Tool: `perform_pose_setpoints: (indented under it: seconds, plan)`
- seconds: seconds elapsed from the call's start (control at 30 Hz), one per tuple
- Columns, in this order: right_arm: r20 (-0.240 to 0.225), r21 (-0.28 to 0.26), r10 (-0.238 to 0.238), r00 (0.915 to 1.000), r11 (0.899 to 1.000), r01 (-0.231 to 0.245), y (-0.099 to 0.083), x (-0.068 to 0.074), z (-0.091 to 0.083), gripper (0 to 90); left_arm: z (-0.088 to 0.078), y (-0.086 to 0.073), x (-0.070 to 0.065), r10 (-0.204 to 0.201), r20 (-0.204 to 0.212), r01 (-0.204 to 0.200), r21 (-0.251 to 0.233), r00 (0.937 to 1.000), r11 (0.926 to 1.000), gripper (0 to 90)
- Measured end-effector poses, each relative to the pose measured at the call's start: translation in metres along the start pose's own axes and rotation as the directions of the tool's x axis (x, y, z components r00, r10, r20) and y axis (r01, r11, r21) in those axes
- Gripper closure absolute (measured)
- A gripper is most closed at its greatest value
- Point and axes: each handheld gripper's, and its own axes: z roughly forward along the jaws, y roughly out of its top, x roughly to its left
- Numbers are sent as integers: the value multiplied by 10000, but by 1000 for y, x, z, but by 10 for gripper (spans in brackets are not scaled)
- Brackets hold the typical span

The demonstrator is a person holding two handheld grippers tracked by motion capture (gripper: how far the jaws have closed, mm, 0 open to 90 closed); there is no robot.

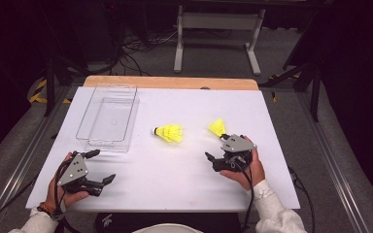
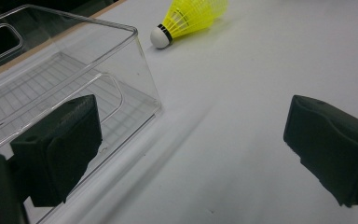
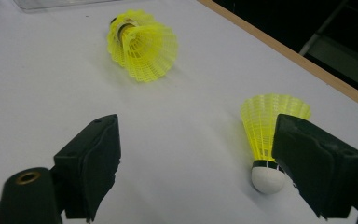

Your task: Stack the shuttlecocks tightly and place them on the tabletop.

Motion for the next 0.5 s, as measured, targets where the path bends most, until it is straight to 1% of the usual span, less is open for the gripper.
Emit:
perform_pose_setpoints:
  seconds: [0.17, 0.33, 0.5]
  plan:
    - [122, 61, 173, 9998, 9998, -174, -5, -6, 2, 142, 0, 0, 0, -23, -3, 23, -23, 10000, 10000, 51]
    - [81, 91, 374, 9993, 9993, -375, -9, -15, 2, 140, 0, 0, 0, -9, 7, 9, -37, 10000, 10000, 51]
    - [231, 192, 553, 9982, 9983, -557, -13, -21, 3, 140, 0, 0, 0, 0, -11, 0, -27, 10000, 10000, 51]
